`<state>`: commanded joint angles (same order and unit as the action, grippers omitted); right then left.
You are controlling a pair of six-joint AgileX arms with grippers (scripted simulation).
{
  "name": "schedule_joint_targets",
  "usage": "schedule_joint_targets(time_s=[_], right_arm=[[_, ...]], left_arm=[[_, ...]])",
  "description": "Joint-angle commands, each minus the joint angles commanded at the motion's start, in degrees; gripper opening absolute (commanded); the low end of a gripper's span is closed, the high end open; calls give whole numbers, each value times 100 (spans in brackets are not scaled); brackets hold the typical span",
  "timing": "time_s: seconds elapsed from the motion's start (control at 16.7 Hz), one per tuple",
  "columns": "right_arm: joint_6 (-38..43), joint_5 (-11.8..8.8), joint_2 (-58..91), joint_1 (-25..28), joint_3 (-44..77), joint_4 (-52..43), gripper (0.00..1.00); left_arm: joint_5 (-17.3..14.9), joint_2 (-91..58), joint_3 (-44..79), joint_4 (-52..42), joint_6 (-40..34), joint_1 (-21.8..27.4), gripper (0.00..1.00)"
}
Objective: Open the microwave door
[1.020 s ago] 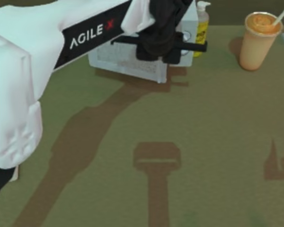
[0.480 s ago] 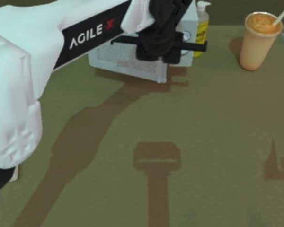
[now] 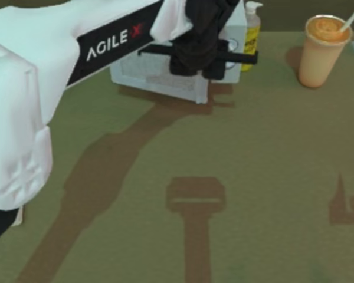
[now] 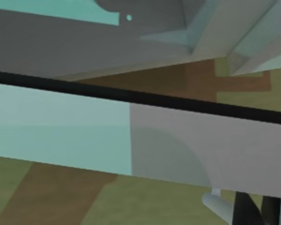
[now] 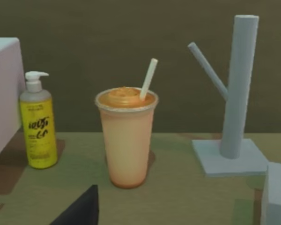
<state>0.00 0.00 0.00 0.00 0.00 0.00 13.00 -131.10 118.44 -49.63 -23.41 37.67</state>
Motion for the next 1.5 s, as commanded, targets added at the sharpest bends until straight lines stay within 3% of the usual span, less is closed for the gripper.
schedule_joint_targets(time_s=[0.6, 1.5], right_arm=[[0, 0, 0, 0, 0, 0, 100], [0, 0, 0, 0, 0, 0, 100]], left_arm=[[-323, 632, -1054, 546, 627, -83, 0], [-324, 634, -1056, 547, 628, -84, 0]])
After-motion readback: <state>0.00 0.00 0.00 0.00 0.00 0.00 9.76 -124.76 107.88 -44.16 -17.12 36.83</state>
